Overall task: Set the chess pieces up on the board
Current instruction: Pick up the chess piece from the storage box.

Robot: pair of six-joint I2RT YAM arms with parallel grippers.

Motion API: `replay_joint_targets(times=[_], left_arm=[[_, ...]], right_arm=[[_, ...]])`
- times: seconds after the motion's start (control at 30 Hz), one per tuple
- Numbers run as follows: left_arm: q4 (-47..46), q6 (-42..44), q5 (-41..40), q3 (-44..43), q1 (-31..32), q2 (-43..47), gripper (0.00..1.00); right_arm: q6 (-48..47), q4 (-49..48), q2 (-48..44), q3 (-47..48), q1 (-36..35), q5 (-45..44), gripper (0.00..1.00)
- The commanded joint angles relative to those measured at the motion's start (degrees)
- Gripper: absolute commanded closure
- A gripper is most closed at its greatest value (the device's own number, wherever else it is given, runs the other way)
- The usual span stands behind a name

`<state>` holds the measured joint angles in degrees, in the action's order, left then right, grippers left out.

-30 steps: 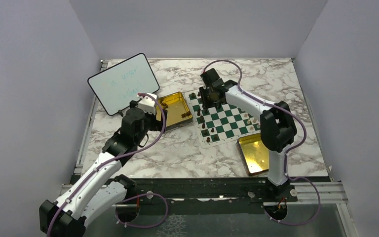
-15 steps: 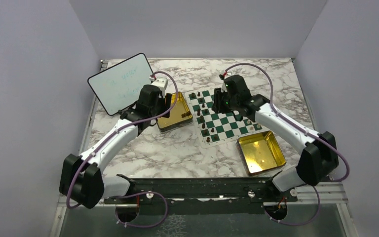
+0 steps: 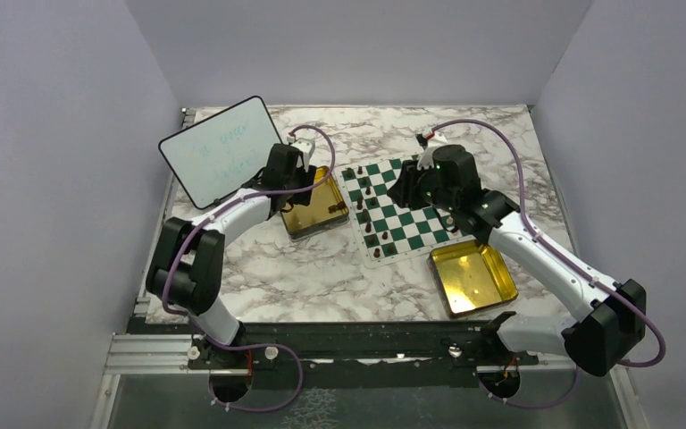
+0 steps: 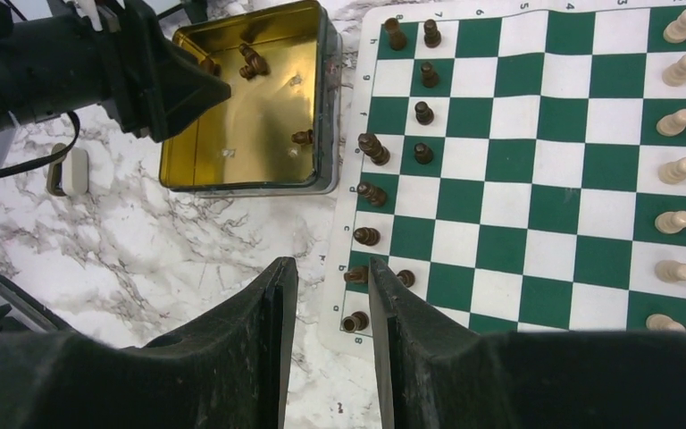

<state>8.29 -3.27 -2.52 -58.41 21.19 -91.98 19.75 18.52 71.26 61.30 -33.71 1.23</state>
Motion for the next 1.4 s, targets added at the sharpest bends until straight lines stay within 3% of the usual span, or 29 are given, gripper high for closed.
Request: replay_joint_targets(times=[0.0,0.47,0.97,1.37], left_arm=[[-6.36,3.00,2.42,-2.08,-0.60,-3.30,0.46],[-7.17,5.66,6.05,-7.56,-2.11,-14.67,0.49],[-3.81,2.14,12.60,-7.76,-2.12,-16.13,0.58],[-2.42,2.56,12.65,-10.74,-2.12,-19.28,0.74]], right_arm=[[0.60,-1.93,-1.78,-1.13,0.16,0.98,0.60],[-0.22,-1.57,-2.99,-1.27,0.16,-0.90,0.60],[-0.85,-2.24,-2.54,-1.84,0.13,-3.17,0.60],[-1.29,-2.30,-2.53,-2.75,0.14,-3.83,0.60]])
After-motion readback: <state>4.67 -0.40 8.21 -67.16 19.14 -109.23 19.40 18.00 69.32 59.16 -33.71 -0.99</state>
